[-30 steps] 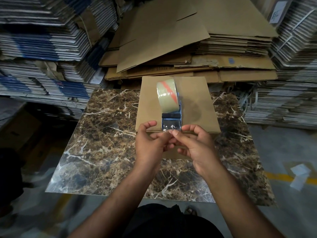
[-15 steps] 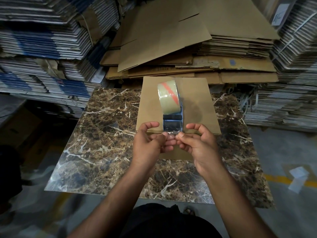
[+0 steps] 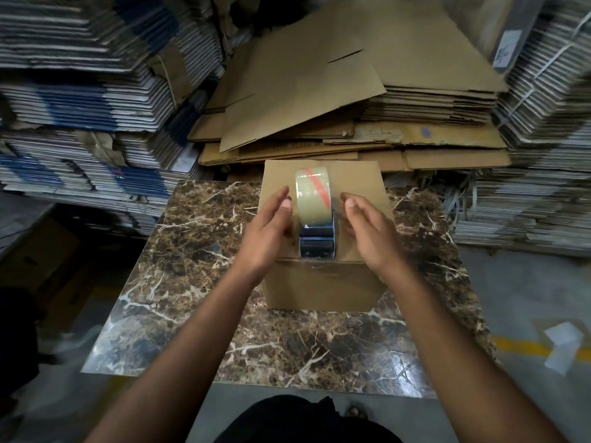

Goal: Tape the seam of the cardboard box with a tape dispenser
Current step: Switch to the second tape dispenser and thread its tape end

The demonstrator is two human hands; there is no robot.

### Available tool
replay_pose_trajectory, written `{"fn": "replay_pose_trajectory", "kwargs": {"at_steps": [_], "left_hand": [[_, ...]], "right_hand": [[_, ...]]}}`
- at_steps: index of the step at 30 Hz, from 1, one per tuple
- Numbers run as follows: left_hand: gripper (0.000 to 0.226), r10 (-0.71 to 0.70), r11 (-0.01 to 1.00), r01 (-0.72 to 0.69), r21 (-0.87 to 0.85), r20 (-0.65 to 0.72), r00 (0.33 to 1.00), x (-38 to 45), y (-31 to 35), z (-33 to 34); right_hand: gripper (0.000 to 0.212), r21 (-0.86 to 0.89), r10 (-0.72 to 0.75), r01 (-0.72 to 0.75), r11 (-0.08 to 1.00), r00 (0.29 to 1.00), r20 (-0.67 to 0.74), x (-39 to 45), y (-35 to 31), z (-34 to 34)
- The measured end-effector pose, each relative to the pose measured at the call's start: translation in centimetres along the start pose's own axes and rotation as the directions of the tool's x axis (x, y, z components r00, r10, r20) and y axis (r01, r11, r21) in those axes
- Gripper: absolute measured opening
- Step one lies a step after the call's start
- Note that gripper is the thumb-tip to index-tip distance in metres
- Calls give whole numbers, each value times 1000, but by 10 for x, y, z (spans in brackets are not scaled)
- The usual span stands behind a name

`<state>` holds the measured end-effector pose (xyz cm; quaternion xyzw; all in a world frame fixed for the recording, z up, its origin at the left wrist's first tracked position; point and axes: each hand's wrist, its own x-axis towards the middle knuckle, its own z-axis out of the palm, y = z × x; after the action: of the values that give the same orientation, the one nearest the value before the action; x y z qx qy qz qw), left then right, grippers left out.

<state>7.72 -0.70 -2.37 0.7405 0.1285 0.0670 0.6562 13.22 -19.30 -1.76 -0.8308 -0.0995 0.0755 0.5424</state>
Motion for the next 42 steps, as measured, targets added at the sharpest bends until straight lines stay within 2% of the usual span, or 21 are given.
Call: {"fn": "replay_pose_trajectory", "kwargs": {"at_steps": [3,7,8,10,12,13,15,17,19,20,25,30,32,34,37,40,42], "left_hand": [[56,7,999,-3,-41,100,995,5,1,7],[55,4,996,9,-92,142,990,8,0,4],[53,1,994,12,-108,115,993,7,1,4],[42,-36,991,32,-130,-28,999,-3,5,3],[26,-92,984,60,-167,-192,977,-20,4,2],[20,-119,978,75,-195,-225,967,-30,1,1],[13,-165,972,123,-200,-210,964,-47,-7,2],[7,-167,983,151,-100,-180,969,-54,-18,8],[10,-148,989,145,-31,-157,976,-55,-23,16],[14,-137,991,135,-23,-159,978,-55,-25,19],[18,-99,993,112,41,-243,965,-51,-26,25],[9,-86,988,118,95,-287,954,-49,-29,23],[5,-42,988,88,130,-317,947,-49,-32,21],[12,15,988,41,149,-355,935,-52,-32,22],[41,43,989,11,146,-357,933,-64,-31,32],[72,78,962,19,272,-342,936,-66,-29,44],[80,83,940,47,337,-360,929,-63,-24,49]], "right_hand": [[32,154,2,-19,988,994,113,4,-2,9],[24,162,-46,21,987,987,151,4,1,6],[25,194,-34,7,981,990,136,5,3,4],[26,208,1,-15,978,998,66,6,6,-3],[15,163,60,-62,985,998,15,1,10,-12],[11,168,106,-110,980,994,31,-4,11,-15],[11,131,154,-168,977,982,111,-15,13,-16],[14,-92,110,-98,991,984,138,-24,13,-11],[24,-268,70,-49,962,995,70,-29,9,-3],[27,-293,79,-65,954,996,37,-30,6,-1],[26,-306,133,-121,944,991,18,-29,3,1],[20,-300,132,-110,948,990,54,-24,4,-8],[10,-303,72,-56,951,997,40,-14,0,-17],[8,-316,-12,11,949,1000,-2,2,-3,-22],[10,-279,47,-27,960,997,64,16,-4,-15],[17,-69,107,-104,992,993,45,13,2,1],[19,48,136,-137,989,990,20,5,5,9]]}}
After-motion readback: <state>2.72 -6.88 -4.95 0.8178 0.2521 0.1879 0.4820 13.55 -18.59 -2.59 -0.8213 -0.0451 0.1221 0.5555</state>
